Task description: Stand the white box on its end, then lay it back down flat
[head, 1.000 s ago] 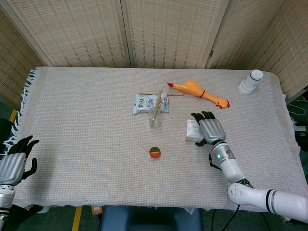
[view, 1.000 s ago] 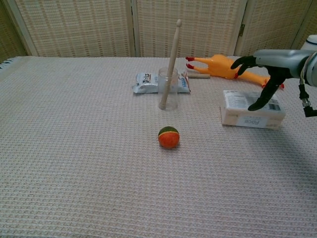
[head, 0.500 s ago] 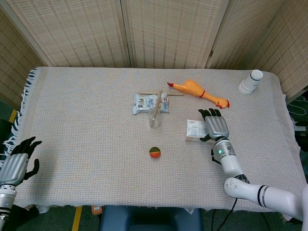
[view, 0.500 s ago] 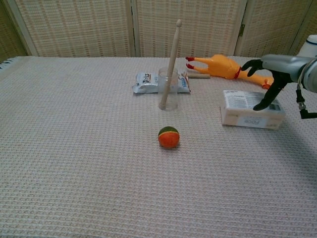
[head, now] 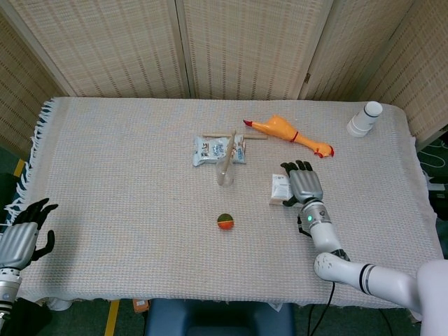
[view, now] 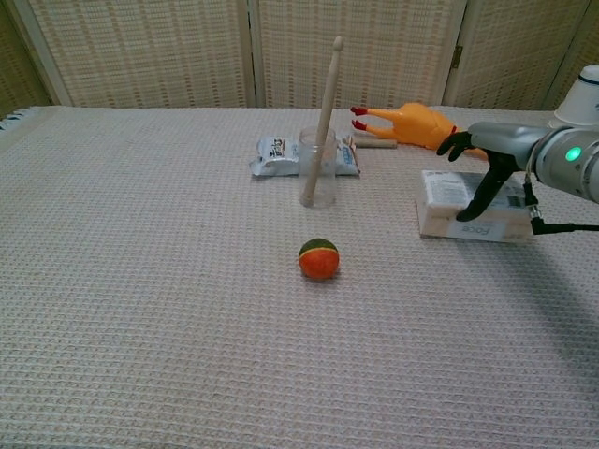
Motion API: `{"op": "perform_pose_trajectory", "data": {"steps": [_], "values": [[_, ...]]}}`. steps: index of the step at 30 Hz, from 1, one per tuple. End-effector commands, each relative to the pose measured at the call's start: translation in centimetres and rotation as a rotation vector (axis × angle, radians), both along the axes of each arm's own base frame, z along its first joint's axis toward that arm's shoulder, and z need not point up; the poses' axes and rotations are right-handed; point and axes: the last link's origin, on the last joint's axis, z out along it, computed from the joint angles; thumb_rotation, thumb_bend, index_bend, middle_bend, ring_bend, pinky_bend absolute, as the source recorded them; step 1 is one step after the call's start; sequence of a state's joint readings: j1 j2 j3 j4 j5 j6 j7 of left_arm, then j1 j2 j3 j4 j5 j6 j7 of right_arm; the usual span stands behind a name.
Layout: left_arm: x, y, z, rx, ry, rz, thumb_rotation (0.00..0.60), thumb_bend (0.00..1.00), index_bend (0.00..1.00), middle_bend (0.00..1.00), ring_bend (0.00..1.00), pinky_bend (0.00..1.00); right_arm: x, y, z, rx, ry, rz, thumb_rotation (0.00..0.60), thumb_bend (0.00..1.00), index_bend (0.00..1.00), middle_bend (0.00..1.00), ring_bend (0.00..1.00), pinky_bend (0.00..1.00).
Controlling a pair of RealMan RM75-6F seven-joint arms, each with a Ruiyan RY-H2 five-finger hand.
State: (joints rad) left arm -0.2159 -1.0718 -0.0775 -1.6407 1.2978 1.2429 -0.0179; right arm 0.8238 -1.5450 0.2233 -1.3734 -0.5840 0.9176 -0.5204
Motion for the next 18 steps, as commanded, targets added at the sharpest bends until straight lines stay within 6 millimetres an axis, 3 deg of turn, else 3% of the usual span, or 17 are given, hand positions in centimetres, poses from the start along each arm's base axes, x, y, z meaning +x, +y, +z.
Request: {"op": "perform_pose_trajectory", "data": {"steps": [1, 13, 18], "values": [[-0.1, 0.0, 0.1, 0.001, 0.000, 0.003, 0.600, 0.62, 0.14, 0.00, 0.00, 0.11, 0.0, 0.0, -0.6, 0.011, 0.006, -0.003, 0.600, 0.06, 0.18, 0.13, 0.07, 0.00], [-0.2, 0.1, 0.0, -0.006, -0.014, 0.007, 0.600, 0.61, 0.14, 0.00, 0.00, 0.11, 0.3, -0.5, -2.0, 0.022, -0.003, 0.000, 0.600, 0.06, 0.21, 0.13, 0.08, 0.00], [-0.4, 0.1, 0.3, 0.005, -0.019, 0.009, 0.600, 0.62, 0.14, 0.00, 0.00, 0.11, 0.7, -0.7, -2.2, 0.012, -0.010, 0.008, 0.600, 0.06, 0.31, 0.17, 0.09, 0.00]]}}
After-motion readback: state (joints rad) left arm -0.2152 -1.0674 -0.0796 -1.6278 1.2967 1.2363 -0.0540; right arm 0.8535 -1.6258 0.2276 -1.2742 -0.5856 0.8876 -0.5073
